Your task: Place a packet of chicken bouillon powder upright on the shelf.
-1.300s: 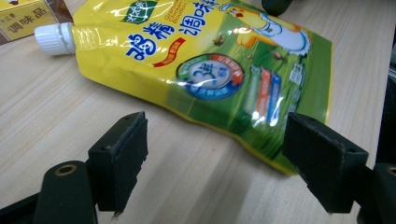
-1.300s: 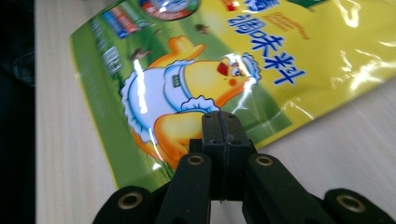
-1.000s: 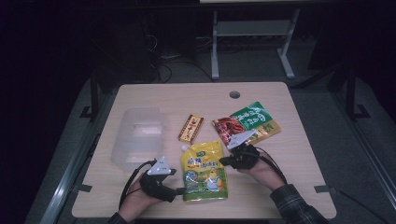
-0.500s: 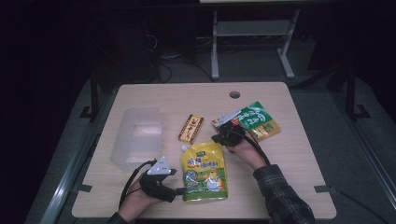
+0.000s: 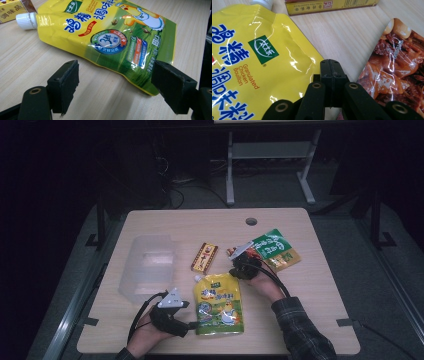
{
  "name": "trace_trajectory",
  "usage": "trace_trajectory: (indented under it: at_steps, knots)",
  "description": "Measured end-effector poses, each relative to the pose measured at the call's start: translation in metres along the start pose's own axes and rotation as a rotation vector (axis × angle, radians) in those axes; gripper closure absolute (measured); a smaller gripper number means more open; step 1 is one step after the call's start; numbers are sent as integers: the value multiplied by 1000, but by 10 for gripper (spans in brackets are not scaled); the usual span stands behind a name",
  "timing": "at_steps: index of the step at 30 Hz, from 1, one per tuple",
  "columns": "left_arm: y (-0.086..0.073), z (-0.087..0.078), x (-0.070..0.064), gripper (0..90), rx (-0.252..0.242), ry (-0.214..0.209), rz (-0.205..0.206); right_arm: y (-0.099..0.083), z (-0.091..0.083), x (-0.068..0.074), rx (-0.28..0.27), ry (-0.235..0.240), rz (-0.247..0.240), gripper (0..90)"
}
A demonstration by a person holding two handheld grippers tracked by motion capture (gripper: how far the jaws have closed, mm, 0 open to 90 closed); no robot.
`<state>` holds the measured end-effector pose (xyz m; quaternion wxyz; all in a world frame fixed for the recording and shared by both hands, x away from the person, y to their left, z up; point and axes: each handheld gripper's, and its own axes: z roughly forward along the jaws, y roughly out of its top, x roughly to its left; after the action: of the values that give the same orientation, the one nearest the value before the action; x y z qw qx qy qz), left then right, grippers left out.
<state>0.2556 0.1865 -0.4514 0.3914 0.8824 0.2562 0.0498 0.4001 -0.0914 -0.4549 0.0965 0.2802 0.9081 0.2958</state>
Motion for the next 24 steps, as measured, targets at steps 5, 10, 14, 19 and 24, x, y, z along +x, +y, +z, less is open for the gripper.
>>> trace_trajectory:
  at_steps: [5, 10, 14, 19, 24]
  knots:
    - [0, 0, 0, 216, 5, -3, 4, -4, 0, 0, 17, 10, -6, 898]
    - [0, 0, 0, 216, 4, -1, 4, -12, -7, 4, 29, 16, -16, 898]
    - [1, -1, 0, 215, -6, 0, -4, -21, -15, 9, 48, 11, -36, 898]
    - [1, -1, 0, 201, -15, 5, -8, -31, -25, 19, 71, 11, -50, 899]
    - [2, -3, 1, 187, -22, 7, -10, -45, -36, 27, 83, 20, -41, 899]
